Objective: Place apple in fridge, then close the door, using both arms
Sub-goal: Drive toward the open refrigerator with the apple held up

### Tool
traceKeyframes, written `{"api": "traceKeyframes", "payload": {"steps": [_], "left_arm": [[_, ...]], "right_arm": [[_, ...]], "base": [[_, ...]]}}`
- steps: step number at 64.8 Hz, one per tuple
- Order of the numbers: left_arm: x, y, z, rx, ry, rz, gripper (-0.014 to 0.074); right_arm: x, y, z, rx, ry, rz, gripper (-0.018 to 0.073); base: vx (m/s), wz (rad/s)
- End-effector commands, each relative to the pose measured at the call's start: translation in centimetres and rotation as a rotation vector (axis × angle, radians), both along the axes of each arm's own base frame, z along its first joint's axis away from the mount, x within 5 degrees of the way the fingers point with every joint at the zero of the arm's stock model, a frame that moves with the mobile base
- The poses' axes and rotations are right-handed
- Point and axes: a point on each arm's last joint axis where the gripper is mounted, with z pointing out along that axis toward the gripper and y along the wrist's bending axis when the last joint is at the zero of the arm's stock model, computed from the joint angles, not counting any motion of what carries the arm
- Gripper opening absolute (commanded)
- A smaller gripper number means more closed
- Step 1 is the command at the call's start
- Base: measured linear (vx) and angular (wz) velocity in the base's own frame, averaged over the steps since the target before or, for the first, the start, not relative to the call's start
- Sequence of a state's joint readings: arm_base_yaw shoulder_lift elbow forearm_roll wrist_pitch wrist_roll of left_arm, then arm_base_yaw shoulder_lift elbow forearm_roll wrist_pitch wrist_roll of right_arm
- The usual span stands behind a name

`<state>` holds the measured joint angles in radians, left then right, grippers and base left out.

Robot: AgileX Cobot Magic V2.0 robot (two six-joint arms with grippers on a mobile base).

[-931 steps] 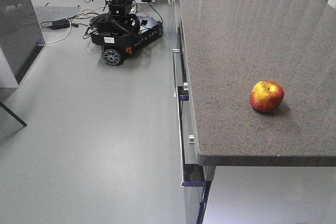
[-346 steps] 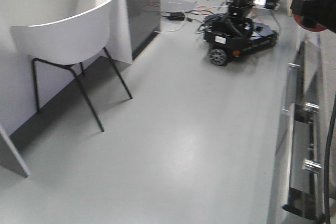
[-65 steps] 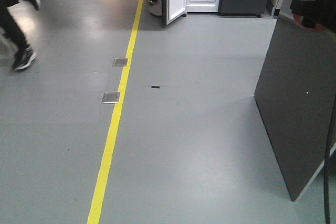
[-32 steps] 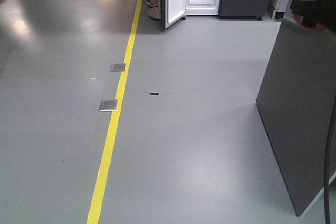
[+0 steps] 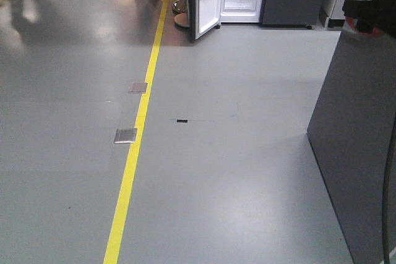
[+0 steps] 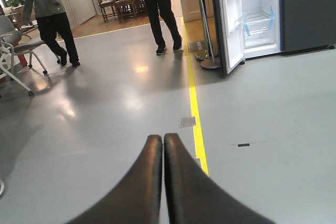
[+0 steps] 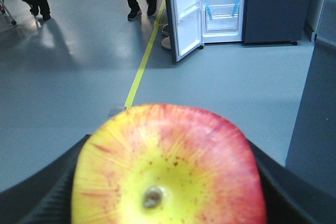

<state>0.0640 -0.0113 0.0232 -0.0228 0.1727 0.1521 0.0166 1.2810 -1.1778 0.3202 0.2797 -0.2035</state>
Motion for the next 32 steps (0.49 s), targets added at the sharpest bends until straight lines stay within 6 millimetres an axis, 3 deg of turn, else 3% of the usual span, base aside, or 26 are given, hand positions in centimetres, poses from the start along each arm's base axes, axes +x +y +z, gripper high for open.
{"api": "traceKeyframes", "payload": {"steps": [1,32], "left_arm": [[0.03,-0.02,-0.01,-0.009,-0.072,-0.003,-0.0006],[0.03,-0.02,-0.01,-0.009,-0.072,-0.003,-0.0006]], "right_arm": [[-0.70,-0.37,2.50,0.004,-0.133,-0.029,0.0152],[-0.70,-0.37,2.50,0.004,-0.133,-0.029,0.0152]], "base": [[0.20,0.03],[0.21,0.04]]}}
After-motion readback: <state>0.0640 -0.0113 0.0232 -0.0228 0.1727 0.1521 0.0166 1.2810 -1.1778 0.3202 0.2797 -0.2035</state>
